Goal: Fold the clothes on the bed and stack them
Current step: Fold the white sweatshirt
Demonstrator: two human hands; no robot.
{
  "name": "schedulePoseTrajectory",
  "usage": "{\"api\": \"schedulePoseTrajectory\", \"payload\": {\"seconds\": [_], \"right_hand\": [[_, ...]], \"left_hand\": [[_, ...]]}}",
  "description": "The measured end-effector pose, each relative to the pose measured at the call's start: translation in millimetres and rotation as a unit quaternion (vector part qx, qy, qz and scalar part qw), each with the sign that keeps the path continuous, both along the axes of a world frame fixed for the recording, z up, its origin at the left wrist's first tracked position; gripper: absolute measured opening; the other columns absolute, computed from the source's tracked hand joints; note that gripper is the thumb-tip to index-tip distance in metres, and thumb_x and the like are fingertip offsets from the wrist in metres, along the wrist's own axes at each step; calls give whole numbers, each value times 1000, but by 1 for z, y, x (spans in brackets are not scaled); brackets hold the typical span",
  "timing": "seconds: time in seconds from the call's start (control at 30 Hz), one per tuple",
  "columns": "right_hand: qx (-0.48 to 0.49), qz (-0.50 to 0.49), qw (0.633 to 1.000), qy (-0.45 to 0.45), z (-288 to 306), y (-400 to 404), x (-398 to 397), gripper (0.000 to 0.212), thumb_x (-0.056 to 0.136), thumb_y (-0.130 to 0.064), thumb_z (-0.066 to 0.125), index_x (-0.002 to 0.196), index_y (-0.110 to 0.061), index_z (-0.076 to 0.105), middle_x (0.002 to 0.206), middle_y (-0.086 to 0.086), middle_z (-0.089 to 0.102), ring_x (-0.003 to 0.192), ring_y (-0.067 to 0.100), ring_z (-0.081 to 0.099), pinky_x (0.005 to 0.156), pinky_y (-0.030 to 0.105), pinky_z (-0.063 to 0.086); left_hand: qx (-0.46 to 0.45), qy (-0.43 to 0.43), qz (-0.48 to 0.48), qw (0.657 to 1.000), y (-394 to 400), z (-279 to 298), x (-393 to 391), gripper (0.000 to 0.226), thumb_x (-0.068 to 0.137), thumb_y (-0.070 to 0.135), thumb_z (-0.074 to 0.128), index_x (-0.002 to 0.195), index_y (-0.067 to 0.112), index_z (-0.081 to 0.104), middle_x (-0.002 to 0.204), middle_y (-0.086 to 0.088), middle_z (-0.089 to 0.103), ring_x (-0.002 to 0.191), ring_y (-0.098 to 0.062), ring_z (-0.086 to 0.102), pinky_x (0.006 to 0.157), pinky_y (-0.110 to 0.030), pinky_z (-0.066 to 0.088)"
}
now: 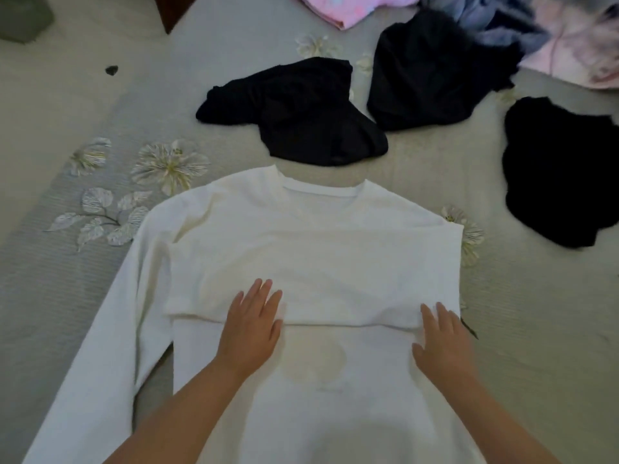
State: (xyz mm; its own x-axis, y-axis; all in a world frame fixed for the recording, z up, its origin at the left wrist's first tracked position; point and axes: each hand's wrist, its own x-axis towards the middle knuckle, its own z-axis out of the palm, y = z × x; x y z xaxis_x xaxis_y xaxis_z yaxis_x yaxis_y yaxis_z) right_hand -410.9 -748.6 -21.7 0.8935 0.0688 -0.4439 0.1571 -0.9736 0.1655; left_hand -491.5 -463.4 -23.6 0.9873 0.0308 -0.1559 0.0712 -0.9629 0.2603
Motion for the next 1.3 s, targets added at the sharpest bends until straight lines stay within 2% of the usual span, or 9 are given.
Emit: {"api": "schedulePoseTrajectory", "payload": {"seconds": [0.2,0.27,0.33,0.4,0.5,0.67,0.97,1.07,1.3], "right_hand": [[178,-163,969,-54,-24,-54,19,58,89,-14,54,140,-4,29,130,21,46,115,35,46,92,41,37],[272,-193,940,-71,-32,-61,22,46,88,-7,54,132,-3,43,121,18,57,106,32,54,86,35,39],[356,-241,896,-109,-37,-64,22,33,87,-3,53,120,-2,54,108,14,63,91,23,56,73,23,35],[390,-268,865,-164,-40,-68,21,22,85,1,55,106,-2,61,91,9,64,77,20,53,62,18,30],[390,-256,860,-208,-46,-73,18,14,79,7,58,88,-4,61,69,-1,56,62,22,54,57,23,36],[374,-138,864,-307,-65,-86,22,22,69,1,42,73,7,63,70,17,57,70,17,48,61,23,38],[340,-286,820,-361,-85,-96,25,25,66,-14,40,66,-2,62,67,12,56,72,17,36,67,26,16],[308,-258,836,-375,-88,-95,24,30,65,-7,38,71,-4,67,71,15,59,74,20,38,69,34,28],[264,-200,896,-295,-74,-104,25,40,69,-9,36,88,-5,72,94,21,65,84,39,63,64,42,46]], "left_hand": [[-22,-42,-82,995,-60,-28,78,44,66,10,78,106,-4,65,117,-24,60,109,-40,57,85,-56,45],[-20,-20,-103,994,-88,-37,109,47,89,20,55,131,3,45,143,-17,37,134,-30,32,109,-44,23],[-35,-8,-108,993,-118,-47,143,49,97,29,34,142,10,27,152,-7,19,141,-20,11,112,-36,4],[-42,1,-110,993,-150,-49,179,50,97,32,32,142,11,25,152,-7,19,140,-20,12,111,-35,4],[-56,-21,-89,994,-198,-44,229,49,96,34,36,137,7,33,143,-11,36,132,-25,30,107,-37,19],[-49,35,-78,995,-259,-46,290,45,95,38,40,125,5,47,126,-15,51,115,-31,47,90,-39,37],[-123,-15,-91,988,-284,-68,324,20,96,23,42,96,15,61,104,-11,61,99,-26,52,67,-27,27],[-107,-69,-105,986,-287,-73,318,20,95,22,42,78,16,53,85,-7,56,89,-25,51,63,-27,26],[-88,-131,-104,982,-247,-59,268,44,92,19,45,132,0,43,133,-21,45,125,-36,39,102,-39,25]]}}
